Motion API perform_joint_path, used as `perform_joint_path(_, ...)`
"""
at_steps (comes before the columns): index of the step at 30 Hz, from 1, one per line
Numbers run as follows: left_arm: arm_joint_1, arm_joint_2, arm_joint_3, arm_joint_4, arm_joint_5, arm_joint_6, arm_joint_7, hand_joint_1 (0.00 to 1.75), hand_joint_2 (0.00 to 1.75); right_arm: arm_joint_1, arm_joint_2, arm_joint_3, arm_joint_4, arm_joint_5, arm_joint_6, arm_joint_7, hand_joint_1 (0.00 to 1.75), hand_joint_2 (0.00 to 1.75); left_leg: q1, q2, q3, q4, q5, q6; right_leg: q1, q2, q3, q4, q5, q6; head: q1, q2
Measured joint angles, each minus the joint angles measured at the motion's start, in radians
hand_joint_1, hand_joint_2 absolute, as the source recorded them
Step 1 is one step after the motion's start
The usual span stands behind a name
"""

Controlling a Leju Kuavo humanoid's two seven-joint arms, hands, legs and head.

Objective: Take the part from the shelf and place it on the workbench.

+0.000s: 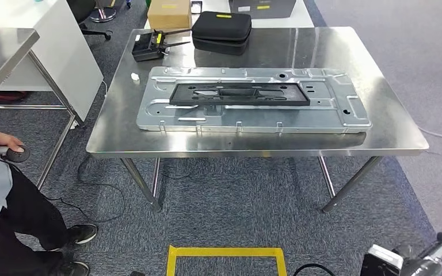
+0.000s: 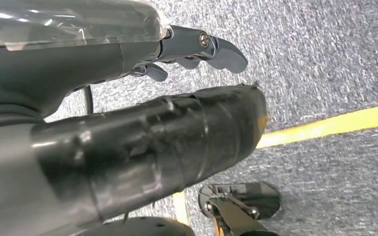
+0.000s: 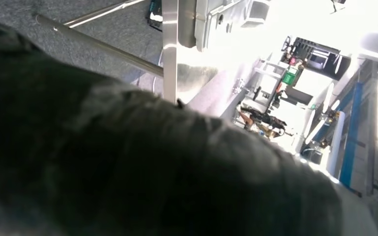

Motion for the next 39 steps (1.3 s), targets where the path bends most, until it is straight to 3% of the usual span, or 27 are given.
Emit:
perform_joint_path(3,-0.001,-0.001,0.003,0.0,0.001,0.0,0.0,0.0,0.0,0.003,-0.001,-0.001,0.0,-0.004,0.0,0.004,0.0,0.0,0.002,0.004,-0.031,-0.003,0.03,0.013,-0.004,0.002,-0.051,0.153,-0.132,0.011,0.002,0.0)
perform_joint_path(4,0.0,-0.001,0.004,0.0,0.001,-0.001,0.001,0.0,0.0,0.004,-0.002,-0.002,0.0,-0.007,0.0,0.005,0.0,0.0,0.002,0.005,-0.043,0.0,0.038,0.013,-0.006,0.002,-0.064,0.21,-0.164,0.014,0.002,0.0)
perform_joint_path(5,0.002,-0.001,0.004,0.0,0.001,-0.001,0.001,0.0,0.0,0.006,-0.003,-0.003,0.0,-0.011,0.0,0.007,0.0,0.0,0.001,0.005,-0.056,0.003,0.045,0.012,-0.007,0.002,-0.063,0.243,-0.174,0.017,0.002,0.0)
perform_joint_path(6,0.003,-0.001,0.005,0.0,0.001,-0.002,0.002,0.0,0.0,0.007,-0.003,-0.004,0.0,-0.015,0.0,0.008,0.0,0.0,0.001,0.005,-0.07,0.008,0.051,0.01,-0.009,0.002,-0.045,0.242,-0.165,0.018,0.002,0.0)
perform_joint_path(7,0.003,-0.001,0.005,0.0,0.001,-0.002,0.002,0.0,0.0,0.009,-0.003,-0.006,-0.001,-0.018,0.0,0.009,0.0,0.0,0.002,0.005,-0.081,0.014,0.056,0.008,-0.01,0.002,-0.008,0.203,-0.142,0.018,0.002,0.0)
perform_joint_path(9,0.003,-0.001,0.005,0.0,0.002,-0.003,0.002,0.0,0.0,0.009,-0.004,-0.011,-0.002,-0.023,0.0,0.011,0.0,0.0,0.001,0.004,-0.101,0.027,0.063,0.001,-0.009,0.001,0.092,0.062,-0.107,0.013,0.002,0.0)
perform_joint_path(11,0.004,-0.001,0.006,0.0,0.003,-0.003,0.002,0.0,0.0,0.013,-0.004,-0.017,-0.005,-0.029,0.0,0.014,0.0,0.0,0.0,0.003,-0.109,0.036,0.071,-0.01,-0.004,0.002,0.144,-0.027,-0.1,0.003,0.001,0.0)
perform_joint_path(13,0.004,-0.001,0.008,0.0,0.003,-0.003,0.001,0.0,0.0,0.019,-0.005,-0.026,-0.007,-0.034,0.0,0.017,0.0,0.0,0.0,0.002,-0.111,0.034,0.082,-0.023,0.0,0.002,0.138,-0.037,-0.095,-0.009,0.001,0.0)
perform_joint_path(15,0.005,-0.001,0.01,0.0,0.003,-0.003,0.0,0.0,0.0,0.023,-0.005,-0.035,-0.009,-0.038,0.0,0.018,0.0,0.0,0.001,-0.001,-0.121,0.048,0.064,-0.036,-0.005,0.0,0.126,-0.045,-0.079,-0.025,0.0,0.0)
perform_joint_path(17,0.006,-0.001,0.012,0.0,0.004,-0.003,0.0,0.0,0.0,0.028,-0.005,-0.043,-0.012,-0.04,0.0,0.019,0.0,0.0,0.005,-0.004,-0.152,0.127,-0.016,-0.045,-0.009,-0.003,0.107,-0.049,-0.06,-0.039,-0.002,0.0)
perform_joint_path(19,0.007,-0.001,0.012,0.0,0.004,-0.003,0.0,0.0,0.0,0.033,-0.006,-0.051,-0.013,-0.041,0.0,0.019,0.0,0.0,0.007,-0.004,-0.19,0.256,-0.101,-0.051,-0.007,-0.004,0.084,-0.048,-0.043,-0.044,-0.003,0.0)
perform_joint_path(20,0.008,-0.001,0.012,0.0,0.004,-0.003,0.0,0.0,0.0,0.036,-0.006,-0.054,-0.013,-0.042,0.0,0.019,0.0,0.0,0.008,-0.004,-0.197,0.302,-0.116,-0.053,-0.006,-0.004,0.072,-0.047,-0.035,-0.043,-0.003,0.0)
perform_joint_path(21,0.009,-0.001,0.012,0.0,0.004,-0.003,0.0,0.0,0.0,0.038,-0.006,-0.057,-0.013,-0.043,0.0,0.019,0.0,0.0,0.008,-0.004,-0.188,0.319,-0.112,-0.053,-0.005,-0.005,0.061,-0.045,-0.027,-0.042,-0.003,0.0)
perform_joint_path(22,0.009,-0.001,0.012,0.0,0.004,-0.003,0.0,0.0,0.0,0.039,-0.006,-0.06,-0.013,-0.043,0.0,0.019,0.0,0.0,0.008,-0.004,-0.157,0.294,-0.09,-0.051,-0.005,-0.004,0.052,-0.043,-0.02,-0.04,-0.003,0.0)
perform_joint_path(24,0.008,-0.001,0.012,0.0,0.004,-0.003,0.0,0.0,0.0,0.04,-0.006,-0.065,-0.013,-0.043,0.0,0.019,0.0,0.0,0.006,-0.005,-0.054,0.156,-0.045,-0.04,-0.002,-0.004,0.038,-0.039,-0.007,-0.035,-0.003,0.0)
perform_joint_path(25,0.007,-0.001,0.012,0.0,0.004,-0.003,-0.001,0.0,0.0,0.04,-0.006,-0.067,-0.014,-0.044,0.0,0.019,0.0,0.0,0.004,-0.005,-0.003,0.08,-0.035,-0.034,0.0,-0.003,0.033,-0.037,-0.001,-0.031,-0.003,0.0)
perform_joint_path(27,0.005,0.0,0.013,0.0,0.004,-0.003,-0.002,0.0,0.0,0.041,-0.006,-0.069,-0.015,-0.044,0.0,0.018,0.0,0.0,-0.002,-0.004,0.044,-0.004,-0.035,-0.025,0.001,-0.004,0.027,-0.035,0.012,-0.021,-0.003,0.0)
perform_joint_path(30,0.006,0.0,0.014,0.0,0.004,-0.003,-0.003,0.0,0.0,0.043,-0.006,-0.071,-0.017,-0.044,0.0,0.018,0.0,0.0,0.001,-0.001,0.032,-0.017,-0.015,-0.01,-0.002,-0.004,0.021,-0.032,0.017,-0.001,-0.003,0.0)
perform_joint_path(32,0.006,-0.001,0.014,0.0,0.004,-0.003,-0.003,0.0,0.0,0.044,-0.007,-0.075,-0.019,-0.045,0.0,0.018,0.0,0.0,0.006,0.003,0.016,-0.024,0.006,0.005,-0.003,-0.001,-0.002,0.023,-0.044,0.009,-0.002,0.0)
perform_joint_path(34,0.005,-0.001,0.016,0.0,0.004,-0.003,-0.003,0.0,0.0,0.046,-0.008,-0.08,-0.019,-0.045,0.0,0.018,0.0,0.0,0.004,0.005,-0.009,-0.02,0.022,0.012,-0.006,0.001,-0.04,0.147,-0.138,0.016,-0.002,0.0)
perform_joint_path(35,0.006,-0.001,0.017,0.0,0.004,-0.003,-0.004,0.0,0.0,0.047,-0.008,-0.084,-0.019,-0.045,0.0,0.018,0.0,0.0,0.004,0.005,-0.022,-0.016,0.029,0.012,-0.008,0.001,-0.053,0.205,-0.164,0.02,-0.002,0.0)
perform_joint_path(36,0.007,-0.001,0.018,0.0,0.004,-0.003,-0.004,0.0,0.0,0.048,-0.009,-0.088,-0.019,-0.045,0.0,0.018,0.0,0.0,0.004,0.006,-0.034,-0.012,0.037,0.01,-0.009,0.001,-0.052,0.238,-0.167,0.022,-0.002,0.0)
perform_joint_path(37,0.008,-0.001,0.019,0.0,0.004,-0.003,-0.004,0.0,0.0,0.05,-0.009,-0.093,-0.019,-0.045,0.0,0.018,0.0,0.0,0.004,0.006,-0.046,-0.006,0.043,0.008,-0.01,0.0,-0.033,0.233,-0.149,0.024,-0.002,0.0)
perform_joint_path(39,0.008,-0.001,0.02,0.0,0.004,-0.003,-0.004,0.0,0.0,0.052,-0.009,-0.1,-0.019,-0.045,0.0,0.018,0.0,0.0,0.004,0.006,-0.069,0.009,0.05,0.003,-0.011,0.0,0.052,0.122,-0.102,0.021,-0.002,0.0)
